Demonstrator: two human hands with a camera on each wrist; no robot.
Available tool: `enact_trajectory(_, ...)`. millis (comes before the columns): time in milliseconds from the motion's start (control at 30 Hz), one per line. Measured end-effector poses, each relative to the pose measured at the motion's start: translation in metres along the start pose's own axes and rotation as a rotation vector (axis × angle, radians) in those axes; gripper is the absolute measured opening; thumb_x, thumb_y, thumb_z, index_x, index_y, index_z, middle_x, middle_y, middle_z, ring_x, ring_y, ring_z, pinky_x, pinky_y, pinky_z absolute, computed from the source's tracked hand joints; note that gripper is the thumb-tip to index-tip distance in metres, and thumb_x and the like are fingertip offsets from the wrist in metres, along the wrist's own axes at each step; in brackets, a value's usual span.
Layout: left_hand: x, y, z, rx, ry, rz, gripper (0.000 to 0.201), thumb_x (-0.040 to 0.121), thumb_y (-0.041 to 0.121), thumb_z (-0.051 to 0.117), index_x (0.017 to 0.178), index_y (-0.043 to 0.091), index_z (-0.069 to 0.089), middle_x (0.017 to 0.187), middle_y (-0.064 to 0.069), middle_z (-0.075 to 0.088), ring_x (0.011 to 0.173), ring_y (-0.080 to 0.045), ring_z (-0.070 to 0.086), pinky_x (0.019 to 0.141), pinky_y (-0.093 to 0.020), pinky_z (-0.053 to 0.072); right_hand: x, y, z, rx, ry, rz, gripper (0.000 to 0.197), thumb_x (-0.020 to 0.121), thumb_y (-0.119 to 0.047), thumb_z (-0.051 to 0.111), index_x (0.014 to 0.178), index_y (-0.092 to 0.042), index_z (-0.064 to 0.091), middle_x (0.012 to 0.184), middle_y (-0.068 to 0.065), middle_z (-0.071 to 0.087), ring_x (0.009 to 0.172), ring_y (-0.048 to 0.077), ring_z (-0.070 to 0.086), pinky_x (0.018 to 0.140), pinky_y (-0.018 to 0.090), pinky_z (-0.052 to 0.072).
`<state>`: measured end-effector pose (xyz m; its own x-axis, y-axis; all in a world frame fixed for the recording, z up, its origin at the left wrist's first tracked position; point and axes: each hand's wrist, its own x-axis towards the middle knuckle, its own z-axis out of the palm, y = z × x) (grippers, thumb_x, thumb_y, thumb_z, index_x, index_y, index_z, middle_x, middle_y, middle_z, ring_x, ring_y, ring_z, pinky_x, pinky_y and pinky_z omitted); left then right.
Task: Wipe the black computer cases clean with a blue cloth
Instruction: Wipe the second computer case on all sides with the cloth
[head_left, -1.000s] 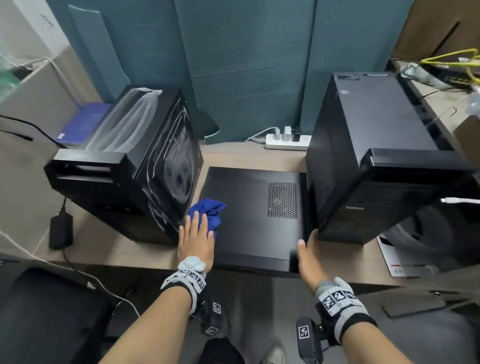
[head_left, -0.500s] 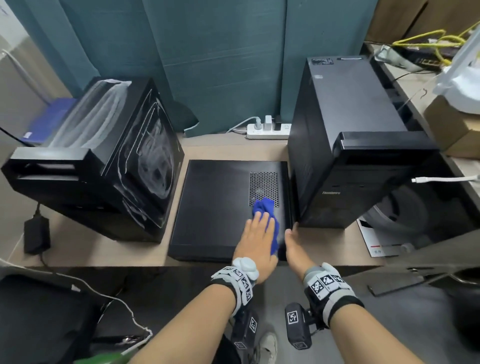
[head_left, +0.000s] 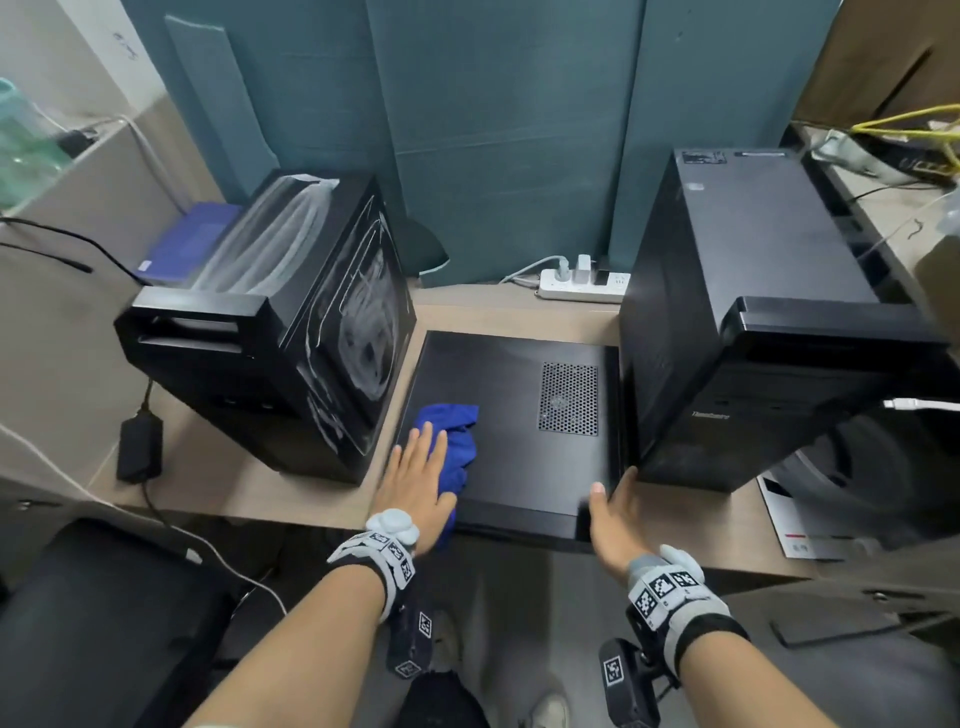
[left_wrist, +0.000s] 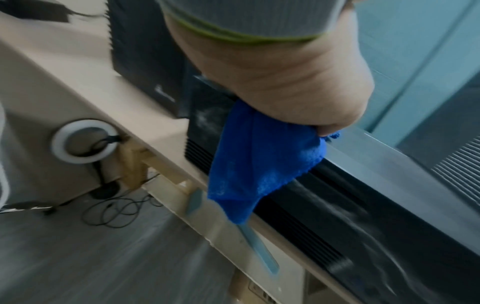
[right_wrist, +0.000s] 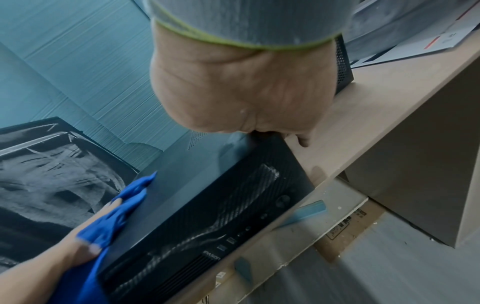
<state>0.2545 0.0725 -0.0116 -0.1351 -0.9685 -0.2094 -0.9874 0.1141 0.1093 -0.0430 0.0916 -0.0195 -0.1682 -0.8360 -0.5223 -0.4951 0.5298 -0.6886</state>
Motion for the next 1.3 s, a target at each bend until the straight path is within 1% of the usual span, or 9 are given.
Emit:
enact_trajectory(133, -0.010, -0.020, 0.002, -0.097, 0.058, -0.205, 0.086, 0.095, 0.034, 0.046, 0.161, 0.016, -0.006, 0.167, -0.009, -0.017, 0.155, -0.025, -0.012, 0.126, -0.042, -0.001, -0.002, -0.001, -0.003, -0.004, -0.011, 0.014, 0.075, 0.107, -0.050, 0.025, 0.161, -0.018, -0.016, 0.170, 0.014, -0.001, 0.155, 0.034, 0.012, 0.124, 0.044, 0.011)
enact_trajectory(267, -0.011, 0.006, 0.005, -0.131, 0.122, -0.352, 0.088, 0.094, 0.033, 0.053, 0.161, 0.011, 0.001, 0.168, -0.010, -0.008, 0.155, -0.028, -0.008, 0.126, -0.044, 0.002, -0.002, -0.001, -0.005, 0.035, -0.042, 0.026, 0.074, 0.107, -0.051, 0.024, 0.160, -0.022, -0.018, 0.170, 0.010, -0.006, 0.156, 0.031, 0.005, 0.124, 0.045, 0.006)
enact_trajectory(400, -0.016, 0.036, 0.008, 0.013, 0.093, -0.245, 0.093, 0.092, 0.040, 0.054, 0.160, 0.008, 0.000, 0.168, -0.012, -0.009, 0.154, -0.031, -0.011, 0.126, -0.047, 0.002, 0.000, -0.001, -0.005, 0.059, -0.062, 0.035, 0.074, 0.107, -0.052, 0.025, 0.160, -0.023, -0.017, 0.170, 0.007, -0.008, 0.157, 0.028, 0.002, 0.124, 0.045, 0.004)
enact_trajectory(567, -0.019, 0.085, 0.005, 0.051, 0.015, -0.079, 0.089, 0.093, 0.040, 0.045, 0.159, 0.006, -0.005, 0.167, -0.014, -0.013, 0.153, -0.032, -0.017, 0.125, -0.049, 0.000, 0.005, 0.002, -0.004, 0.111, -0.047, 0.023, 0.071, 0.108, -0.048, 0.025, 0.161, -0.019, -0.012, 0.170, 0.005, -0.008, 0.157, 0.022, -0.002, 0.125, 0.041, 0.000)
enact_trajectory(767, -0.013, 0.144, 0.014, 0.005, -0.058, 0.270, 0.086, 0.088, 0.040, 0.043, 0.160, 0.008, 0.009, 0.168, -0.013, -0.001, 0.155, -0.030, -0.009, 0.124, -0.051, 0.013, 0.006, 0.003, 0.000, 0.104, -0.037, -0.001, 0.071, 0.108, -0.050, 0.020, 0.160, -0.018, -0.014, 0.170, 0.003, -0.012, 0.156, 0.018, -0.006, 0.125, 0.037, -0.001)
enact_trajectory(900, -0.007, 0.162, 0.016, 0.107, -0.074, 0.428, 0.086, 0.092, 0.032, 0.051, 0.160, 0.007, 0.004, 0.168, -0.014, -0.006, 0.154, -0.030, -0.012, 0.125, -0.047, 0.004, 0.003, 0.003, 0.000, 0.066, -0.013, -0.014, 0.076, 0.106, -0.054, 0.023, 0.161, -0.016, -0.013, 0.170, 0.006, -0.007, 0.157, 0.020, -0.001, 0.127, 0.037, 0.005)
enact_trajectory(1067, -0.001, 0.135, 0.016, 0.101, -0.043, 0.480, 0.084, 0.099, 0.046, 0.050, 0.161, 0.013, 0.005, 0.168, -0.010, -0.007, 0.155, -0.026, -0.010, 0.126, -0.044, 0.001, -0.002, 0.004, 0.000, -0.014, -0.031, -0.015, 0.078, 0.104, -0.057, 0.023, 0.160, -0.021, -0.018, 0.170, 0.009, -0.009, 0.157, 0.023, -0.002, 0.125, 0.041, 0.004)
enact_trajectory(1167, 0.000, 0.104, 0.014, 0.101, -0.058, 0.387, 0.080, 0.101, 0.054, 0.039, 0.161, 0.015, 0.002, 0.168, -0.007, -0.013, 0.155, -0.023, -0.013, 0.126, -0.045, 0.002, -0.004, 0.002, 0.000, -0.046, -0.037, -0.001, 0.076, 0.105, -0.055, 0.022, 0.160, -0.022, -0.020, 0.170, 0.010, -0.010, 0.157, 0.025, -0.002, 0.124, 0.043, 0.004)
enact_trajectory(1300, -0.006, 0.055, 0.012, 0.105, -0.051, 0.220, 0.076, 0.103, 0.054, 0.029, 0.161, 0.018, -0.006, 0.167, -0.004, -0.019, 0.154, -0.022, -0.016, 0.126, -0.046, 0.002, -0.007, 0.001, -0.002, -0.082, -0.026, 0.003, 0.076, 0.106, -0.052, 0.025, 0.160, -0.021, -0.019, 0.170, 0.012, -0.008, 0.157, 0.029, 0.002, 0.124, 0.044, 0.006)
